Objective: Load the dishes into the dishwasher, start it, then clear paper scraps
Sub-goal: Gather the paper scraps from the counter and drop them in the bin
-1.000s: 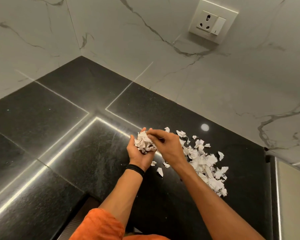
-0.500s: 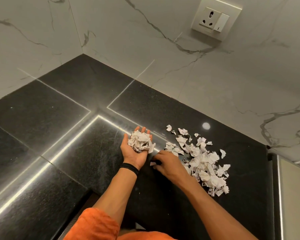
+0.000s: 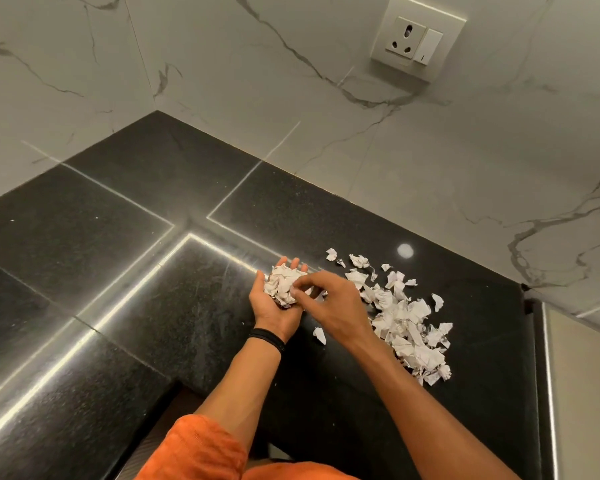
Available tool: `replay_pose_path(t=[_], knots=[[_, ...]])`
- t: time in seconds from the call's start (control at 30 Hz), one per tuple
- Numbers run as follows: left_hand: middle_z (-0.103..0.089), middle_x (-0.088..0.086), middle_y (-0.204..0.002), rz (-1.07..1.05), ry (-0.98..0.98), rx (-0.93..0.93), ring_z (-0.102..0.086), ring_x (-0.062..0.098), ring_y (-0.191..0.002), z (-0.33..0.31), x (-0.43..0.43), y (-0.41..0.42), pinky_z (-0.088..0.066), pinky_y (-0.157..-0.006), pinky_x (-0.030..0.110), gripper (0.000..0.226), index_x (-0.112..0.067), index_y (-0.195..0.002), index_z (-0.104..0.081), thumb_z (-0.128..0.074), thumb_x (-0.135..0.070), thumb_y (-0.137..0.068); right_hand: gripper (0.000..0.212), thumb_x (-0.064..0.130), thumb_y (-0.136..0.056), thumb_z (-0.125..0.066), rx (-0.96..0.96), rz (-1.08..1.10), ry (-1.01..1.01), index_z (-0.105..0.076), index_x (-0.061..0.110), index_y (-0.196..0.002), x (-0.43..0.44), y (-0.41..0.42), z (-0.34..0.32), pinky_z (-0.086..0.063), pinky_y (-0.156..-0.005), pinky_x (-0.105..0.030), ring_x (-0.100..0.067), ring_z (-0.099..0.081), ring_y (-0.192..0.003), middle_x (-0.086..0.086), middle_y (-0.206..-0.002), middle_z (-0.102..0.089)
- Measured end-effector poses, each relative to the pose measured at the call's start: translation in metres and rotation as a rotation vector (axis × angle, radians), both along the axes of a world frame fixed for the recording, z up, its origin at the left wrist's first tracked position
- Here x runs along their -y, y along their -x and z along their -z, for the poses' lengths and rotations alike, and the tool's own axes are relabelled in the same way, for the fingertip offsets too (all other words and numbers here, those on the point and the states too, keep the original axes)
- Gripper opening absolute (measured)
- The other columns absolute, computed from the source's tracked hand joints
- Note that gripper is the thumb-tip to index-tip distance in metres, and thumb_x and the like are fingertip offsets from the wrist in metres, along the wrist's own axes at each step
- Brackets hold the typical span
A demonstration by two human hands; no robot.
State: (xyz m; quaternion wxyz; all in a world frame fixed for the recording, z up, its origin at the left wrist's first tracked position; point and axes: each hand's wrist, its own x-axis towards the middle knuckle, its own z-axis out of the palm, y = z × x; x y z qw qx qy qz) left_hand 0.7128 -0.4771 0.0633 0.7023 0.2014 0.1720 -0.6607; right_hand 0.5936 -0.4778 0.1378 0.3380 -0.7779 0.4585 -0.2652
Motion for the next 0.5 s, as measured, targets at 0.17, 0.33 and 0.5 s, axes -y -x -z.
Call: replay_pose_path(t=[0.17,0.33,0.5], knots=[[-0.057,0.019,-0.144,-0.031,-0.004,0.032,-0.053,0.039,-0.134,0.005,0.002,-0.002,-0.037,-0.115,0.052,0.057,-0.009,-0.137,-0.059,-0.033,-0.049,-0.105,0.012,0.025,-0.087,-0.077,-0.114,0.079,-0.057,-0.077,0.028,-0.099,0.005,0.026,0.011,-0.055,-0.075,-0.024,-0.002,-0.066,-0.079,0.017,-0.091,-0.072],[-0.059,0.020,-0.141,-0.016,-0.026,0.022,-0.056,0.039,-0.130,0.008,0.002,-0.006,-0.041,-0.113,0.051,0.058,-0.007,-0.138,-0.059,-0.035,-0.049,-0.105,0.024,0.031,-0.091,-0.071,-0.526,-0.173,-0.058,-0.072,0.023,-0.112,-0.018,0.043,0.039,-0.040,-0.076,-0.026,-0.014,-0.061,-0.096,0.004,-0.103,-0.065],[-0.060,0.020,-0.141,-0.005,-0.051,0.042,-0.055,0.038,-0.132,0.008,0.000,-0.008,-0.037,-0.116,0.051,0.060,-0.007,-0.140,-0.057,-0.035,-0.050,-0.105,0.014,0.013,-0.091,-0.063,-0.496,-0.107,0.055,-0.072,0.017,-0.100,-0.030,0.040,0.054,-0.050,-0.081,-0.035,-0.016,-0.061,-0.091,0.002,-0.097,-0.066]])
